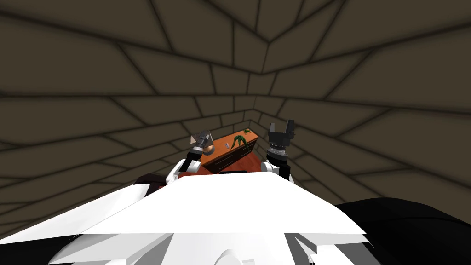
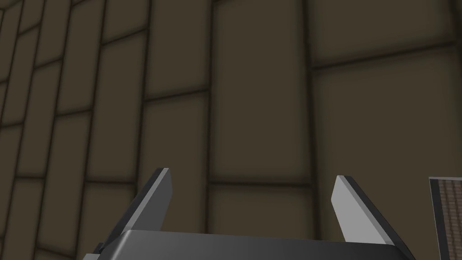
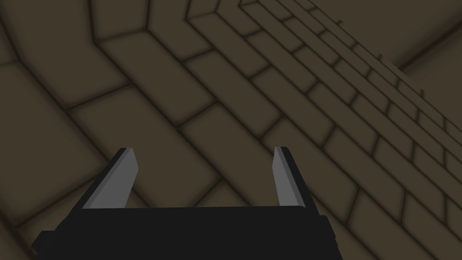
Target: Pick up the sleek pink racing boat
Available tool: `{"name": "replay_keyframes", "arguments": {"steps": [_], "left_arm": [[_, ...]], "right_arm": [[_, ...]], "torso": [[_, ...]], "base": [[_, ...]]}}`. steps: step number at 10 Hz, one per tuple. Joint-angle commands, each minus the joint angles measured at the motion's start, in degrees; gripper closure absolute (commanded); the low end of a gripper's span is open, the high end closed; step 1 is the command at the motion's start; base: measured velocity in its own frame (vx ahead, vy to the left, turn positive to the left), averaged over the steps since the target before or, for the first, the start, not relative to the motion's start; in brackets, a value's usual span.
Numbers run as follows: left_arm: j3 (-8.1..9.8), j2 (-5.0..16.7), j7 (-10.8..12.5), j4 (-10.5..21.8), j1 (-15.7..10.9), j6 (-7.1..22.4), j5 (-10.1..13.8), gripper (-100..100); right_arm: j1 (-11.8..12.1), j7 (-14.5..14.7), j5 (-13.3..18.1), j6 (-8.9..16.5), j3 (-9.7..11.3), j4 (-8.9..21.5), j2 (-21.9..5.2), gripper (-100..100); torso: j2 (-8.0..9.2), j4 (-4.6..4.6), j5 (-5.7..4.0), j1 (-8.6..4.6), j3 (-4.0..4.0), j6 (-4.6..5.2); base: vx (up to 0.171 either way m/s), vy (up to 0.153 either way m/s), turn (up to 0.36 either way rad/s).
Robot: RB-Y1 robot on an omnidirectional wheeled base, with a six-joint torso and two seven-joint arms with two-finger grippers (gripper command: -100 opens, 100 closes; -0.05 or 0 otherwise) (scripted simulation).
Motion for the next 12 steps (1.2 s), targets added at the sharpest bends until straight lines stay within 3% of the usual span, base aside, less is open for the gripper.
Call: {"name": "replay_keyframes", "arguments": {"steps": [1, 2, 4, 7, 9, 12], "left_arm": [[-0.67, 1.51, -0.60, 2.86, -1.79, 2.11, -0.57, -100], [-0.67, 1.51, -0.60, 3.24, -1.79, 2.11, -0.57, -100], [-1.17, 3.53, -1.23, 7.27, -4.54, 4.34, -1.09, -100], [-1.44, 4.38, -1.66, 11.42, -5.95, 5.58, -1.38, -100], [-1.99, 5.73, -2.76, 15.81, -8.80, 8.28, -2.03, -100], [-2.27, 6.21, -3.42, 20.05, -10.24, 9.75, -2.40, -100]], "right_arm": [[0.00, 0.00, 0.00, 0.00, 0.00, 0.00, 0.00, 0], [0.00, 0.00, 0.00, 0.00, 0.00, 0.00, 0.00, 0], [0.00, 0.00, 0.00, 0.00, 0.00, 0.00, 0.00, 0], [0.00, 0.00, 0.00, 0.00, 0.00, 0.00, 0.00, 0], [0.00, 0.00, 0.00, 0.00, 0.00, 0.00, 0.00, 0], [0.01, 0.00, 0.00, 0.00, 0.00, 0.00, 0.00, 0]], "torso": [[0.00, 0.00, 0.00, 0.00, 0.00, 0.00], [-0.03, 0.00, -0.02, -0.10, -0.02, 0.00], [-0.02, 0.00, 0.00, 0.01, -0.01, 0.00], [-0.06, -0.01, 0.00, 0.01, -0.03, 0.00], [-0.04, -0.01, 0.00, 0.00, -0.02, -0.01], [-0.09, -0.02, -0.02, -0.05, -0.05, -0.01]], "base": [[0.015, -0.074, -0.098], [0.014, -0.047, -0.019], [0.011, -0.048, -0.067], [0.017, -0.039, -0.058], [0.023, -0.060, -0.093], [0.030, -0.051, -0.049]]}}
